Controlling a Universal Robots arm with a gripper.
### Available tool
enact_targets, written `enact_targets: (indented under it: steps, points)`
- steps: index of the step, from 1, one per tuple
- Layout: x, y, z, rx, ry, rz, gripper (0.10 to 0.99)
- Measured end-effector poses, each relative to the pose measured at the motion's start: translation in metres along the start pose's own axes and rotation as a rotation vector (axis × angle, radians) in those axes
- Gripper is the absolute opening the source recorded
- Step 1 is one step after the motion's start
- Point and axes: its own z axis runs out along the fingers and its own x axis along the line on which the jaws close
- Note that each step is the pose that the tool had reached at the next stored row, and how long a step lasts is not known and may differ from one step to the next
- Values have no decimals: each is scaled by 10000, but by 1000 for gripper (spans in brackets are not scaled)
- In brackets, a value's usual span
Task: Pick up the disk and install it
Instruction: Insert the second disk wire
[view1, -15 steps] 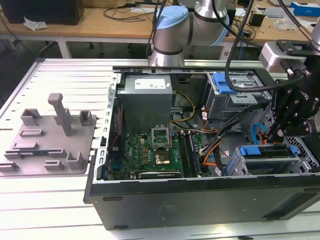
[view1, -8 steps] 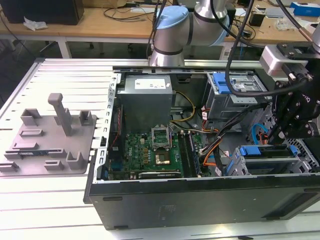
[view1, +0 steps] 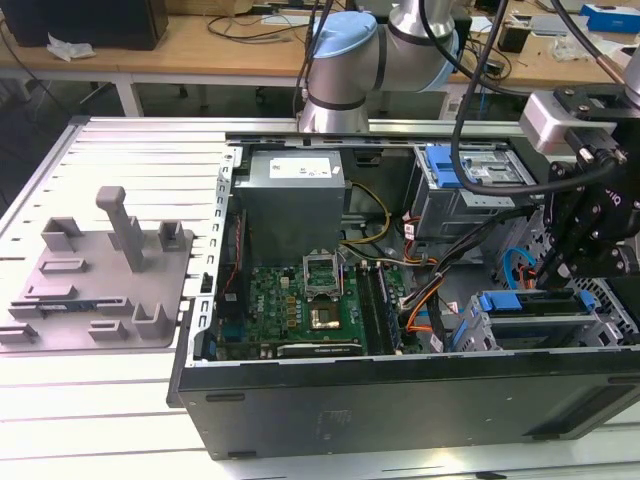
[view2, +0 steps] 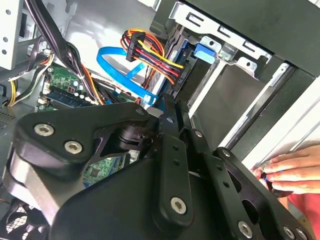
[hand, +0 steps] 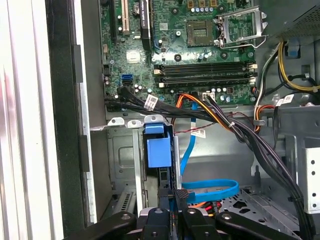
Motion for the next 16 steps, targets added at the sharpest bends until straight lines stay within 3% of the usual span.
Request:
enact_targets:
  steps: [16]
  points:
    - [-2,-23,45,0,0,0,161]
